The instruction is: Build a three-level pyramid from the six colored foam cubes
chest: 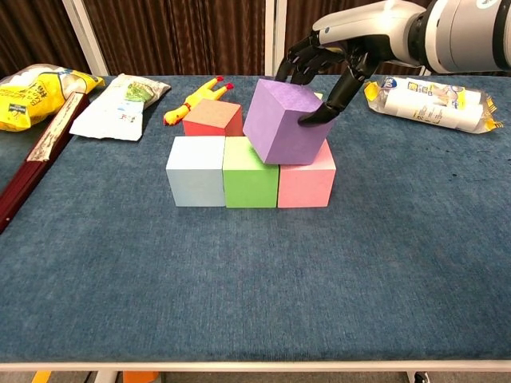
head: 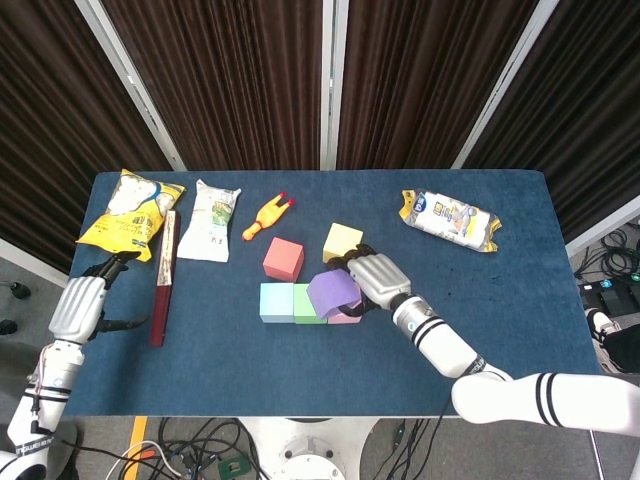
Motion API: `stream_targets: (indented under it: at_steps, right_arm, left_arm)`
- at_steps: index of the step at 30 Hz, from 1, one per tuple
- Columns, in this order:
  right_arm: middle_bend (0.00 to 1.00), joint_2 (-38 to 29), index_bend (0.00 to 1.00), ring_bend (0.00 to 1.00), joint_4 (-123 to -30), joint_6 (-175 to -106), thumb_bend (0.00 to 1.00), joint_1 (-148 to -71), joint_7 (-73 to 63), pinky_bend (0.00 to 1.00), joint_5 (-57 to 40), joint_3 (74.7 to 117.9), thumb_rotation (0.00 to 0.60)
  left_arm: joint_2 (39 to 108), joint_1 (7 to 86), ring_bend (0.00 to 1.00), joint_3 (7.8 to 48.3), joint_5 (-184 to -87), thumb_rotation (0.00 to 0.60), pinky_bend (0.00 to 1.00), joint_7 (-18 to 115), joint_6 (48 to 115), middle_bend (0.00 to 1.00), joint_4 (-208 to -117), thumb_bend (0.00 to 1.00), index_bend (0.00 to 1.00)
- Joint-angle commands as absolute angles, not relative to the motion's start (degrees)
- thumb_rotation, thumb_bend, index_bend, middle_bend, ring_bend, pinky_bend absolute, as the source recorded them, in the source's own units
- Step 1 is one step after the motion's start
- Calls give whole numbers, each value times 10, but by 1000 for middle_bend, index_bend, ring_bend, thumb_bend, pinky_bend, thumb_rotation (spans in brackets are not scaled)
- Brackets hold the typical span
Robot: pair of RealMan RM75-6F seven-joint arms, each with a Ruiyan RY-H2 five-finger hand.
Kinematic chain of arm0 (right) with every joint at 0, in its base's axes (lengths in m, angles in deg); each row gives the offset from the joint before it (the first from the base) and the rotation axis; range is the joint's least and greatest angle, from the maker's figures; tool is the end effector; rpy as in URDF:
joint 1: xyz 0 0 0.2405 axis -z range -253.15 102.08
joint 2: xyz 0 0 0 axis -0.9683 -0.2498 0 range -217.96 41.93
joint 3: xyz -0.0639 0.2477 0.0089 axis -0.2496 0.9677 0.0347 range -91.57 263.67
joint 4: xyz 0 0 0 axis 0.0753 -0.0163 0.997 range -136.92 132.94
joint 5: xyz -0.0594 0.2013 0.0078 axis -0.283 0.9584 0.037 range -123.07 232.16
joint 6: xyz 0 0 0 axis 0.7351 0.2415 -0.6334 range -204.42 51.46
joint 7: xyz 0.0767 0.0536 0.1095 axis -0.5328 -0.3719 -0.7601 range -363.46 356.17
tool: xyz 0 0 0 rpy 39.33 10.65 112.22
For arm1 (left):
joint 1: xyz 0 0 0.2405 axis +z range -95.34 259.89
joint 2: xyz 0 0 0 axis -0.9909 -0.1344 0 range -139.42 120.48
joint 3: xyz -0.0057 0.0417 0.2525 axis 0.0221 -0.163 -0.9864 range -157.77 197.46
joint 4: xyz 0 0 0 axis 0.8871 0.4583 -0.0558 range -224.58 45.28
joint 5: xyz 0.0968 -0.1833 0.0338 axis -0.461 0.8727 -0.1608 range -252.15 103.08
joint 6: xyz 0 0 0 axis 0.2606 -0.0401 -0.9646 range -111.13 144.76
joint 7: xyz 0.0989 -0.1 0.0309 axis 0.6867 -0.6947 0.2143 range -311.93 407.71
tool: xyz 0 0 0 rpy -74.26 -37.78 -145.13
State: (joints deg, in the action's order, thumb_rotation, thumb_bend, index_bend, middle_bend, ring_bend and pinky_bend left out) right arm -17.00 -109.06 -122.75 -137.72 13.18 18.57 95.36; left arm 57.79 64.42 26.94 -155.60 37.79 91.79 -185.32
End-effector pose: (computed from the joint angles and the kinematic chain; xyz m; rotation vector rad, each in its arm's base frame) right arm -0.0557 -0.3460 0.0306 2.0028 -1.2689 0.8883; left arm -0.2554 0.2576 0.1267 -1.4257 -1.1208 -1.1885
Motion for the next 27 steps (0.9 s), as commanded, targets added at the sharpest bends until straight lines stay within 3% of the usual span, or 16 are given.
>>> stream_targets:
  at_steps: [1,6,17,27]
  right_arm:
    - [276,-169,86,46,-1091,-1225,191,-1378,130,0,184,954,600]
    - [192,-172,8,1,-1092,-1221,136,-1373,118,0,168,956,600]
    - [167,-187,0,0,-1083,-1193,57,-1352,79,0,90,958,600]
    - [158,-184,103,0,-1038,-1169,37,-1360,100,0,32,940,600]
  left_arm:
    - [578,645,251,269,-1556,600,283,378,919,167,-1853,70,171]
    - [579,646,251,269,-1555,600,284,377,920,167,-1852,70,171]
    - [579,647,251,269,-1555,600,284,376,921,167,-1851,70,171]
    - [577,651,251,268,-1554,600,283,379,925,167,-1856,70,171]
